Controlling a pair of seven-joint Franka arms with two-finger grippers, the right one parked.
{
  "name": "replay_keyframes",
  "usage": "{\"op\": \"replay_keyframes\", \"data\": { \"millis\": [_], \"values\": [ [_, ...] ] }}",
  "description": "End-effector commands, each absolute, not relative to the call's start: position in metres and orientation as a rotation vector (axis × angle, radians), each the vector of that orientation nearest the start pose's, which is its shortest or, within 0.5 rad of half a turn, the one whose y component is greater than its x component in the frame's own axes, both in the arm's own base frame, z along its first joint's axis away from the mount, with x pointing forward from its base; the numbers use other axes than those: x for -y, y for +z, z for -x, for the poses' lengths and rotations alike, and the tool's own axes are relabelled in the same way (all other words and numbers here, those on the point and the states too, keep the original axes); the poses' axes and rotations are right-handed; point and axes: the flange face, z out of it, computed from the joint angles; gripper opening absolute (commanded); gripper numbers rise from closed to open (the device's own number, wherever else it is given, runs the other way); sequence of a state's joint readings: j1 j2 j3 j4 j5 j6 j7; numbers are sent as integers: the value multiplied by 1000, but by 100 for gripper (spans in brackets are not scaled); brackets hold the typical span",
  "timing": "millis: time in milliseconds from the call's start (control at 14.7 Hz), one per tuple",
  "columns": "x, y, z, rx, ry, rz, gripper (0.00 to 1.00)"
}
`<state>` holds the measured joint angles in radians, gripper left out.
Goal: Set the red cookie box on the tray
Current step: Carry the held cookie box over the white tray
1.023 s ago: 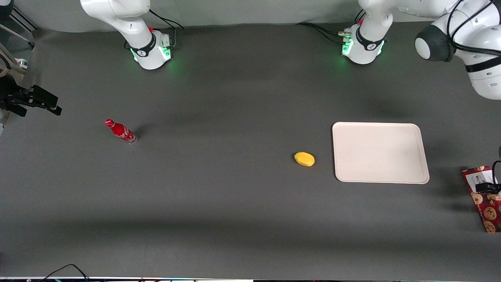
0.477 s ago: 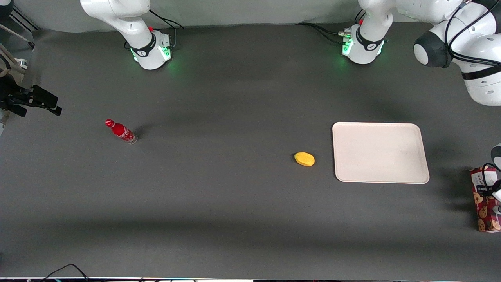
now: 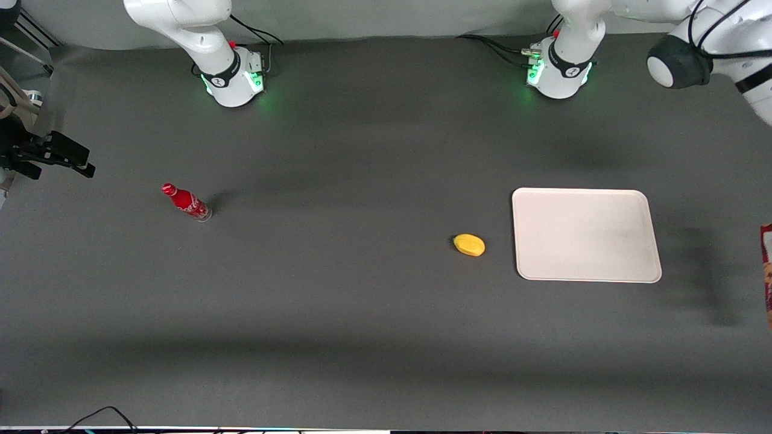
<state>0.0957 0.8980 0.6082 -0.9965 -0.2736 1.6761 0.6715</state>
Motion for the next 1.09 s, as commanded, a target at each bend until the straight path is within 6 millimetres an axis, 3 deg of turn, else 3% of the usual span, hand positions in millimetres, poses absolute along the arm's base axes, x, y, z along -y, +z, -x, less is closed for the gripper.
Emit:
{"op": "replay_keyframes", "data": {
  "millis": [0,136,409,545,750,886,1023],
  "values": [
    [-313,442,-655,-132,422,3038,0],
    [-300,482,-636,-125,511,3042,0],
    [-242,563,-593,-2,703,3027,0],
    [-215,595,-569,82,799,3024,0],
    [-200,600,-551,94,849,3068,0],
    [-183,588,-546,127,815,3097,0],
    [-156,556,-534,118,758,3080,0]
  ]
}}
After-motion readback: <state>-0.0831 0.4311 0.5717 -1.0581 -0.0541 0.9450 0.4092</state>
